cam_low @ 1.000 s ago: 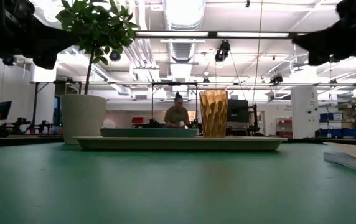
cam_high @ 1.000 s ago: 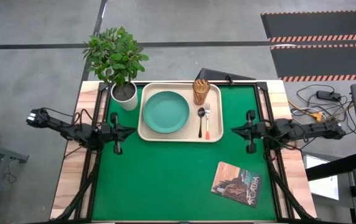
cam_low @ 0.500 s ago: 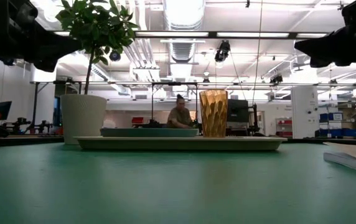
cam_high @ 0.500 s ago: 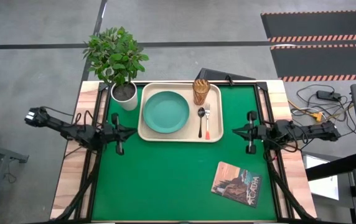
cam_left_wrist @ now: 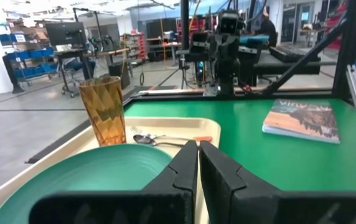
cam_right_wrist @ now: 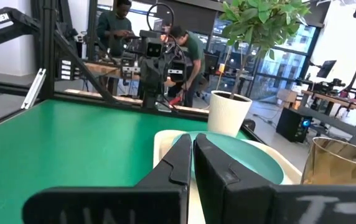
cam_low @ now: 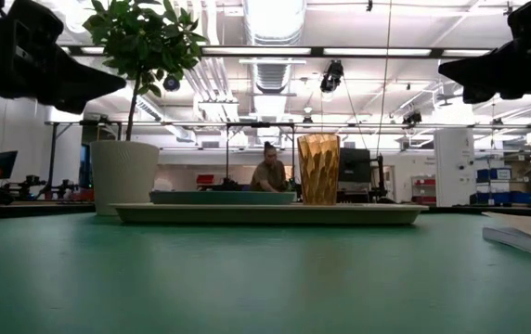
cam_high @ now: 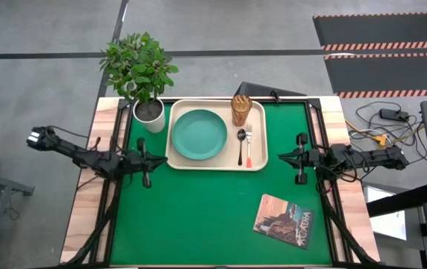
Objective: Pick and place plate/cup/fork/spoon on tray
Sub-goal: Return to Home Position
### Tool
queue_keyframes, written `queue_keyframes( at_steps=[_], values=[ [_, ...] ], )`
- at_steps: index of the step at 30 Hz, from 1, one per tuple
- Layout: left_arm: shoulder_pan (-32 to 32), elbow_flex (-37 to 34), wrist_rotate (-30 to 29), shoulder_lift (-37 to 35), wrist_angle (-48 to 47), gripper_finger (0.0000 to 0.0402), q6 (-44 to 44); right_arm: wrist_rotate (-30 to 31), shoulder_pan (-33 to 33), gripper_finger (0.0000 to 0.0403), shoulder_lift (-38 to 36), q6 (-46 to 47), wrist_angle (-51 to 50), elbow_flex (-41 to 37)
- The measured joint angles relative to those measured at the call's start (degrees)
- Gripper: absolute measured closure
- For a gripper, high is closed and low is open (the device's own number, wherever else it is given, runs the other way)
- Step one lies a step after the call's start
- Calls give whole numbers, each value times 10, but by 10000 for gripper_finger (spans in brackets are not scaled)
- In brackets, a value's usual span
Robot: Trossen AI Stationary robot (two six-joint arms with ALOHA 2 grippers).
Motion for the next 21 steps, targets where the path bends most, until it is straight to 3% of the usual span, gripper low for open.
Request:
queue_keyframes(
  at_steps=[21],
  values=[
    [0,0,1,85,0,402,0,0,0,394,0,0,0,0]
  ],
)
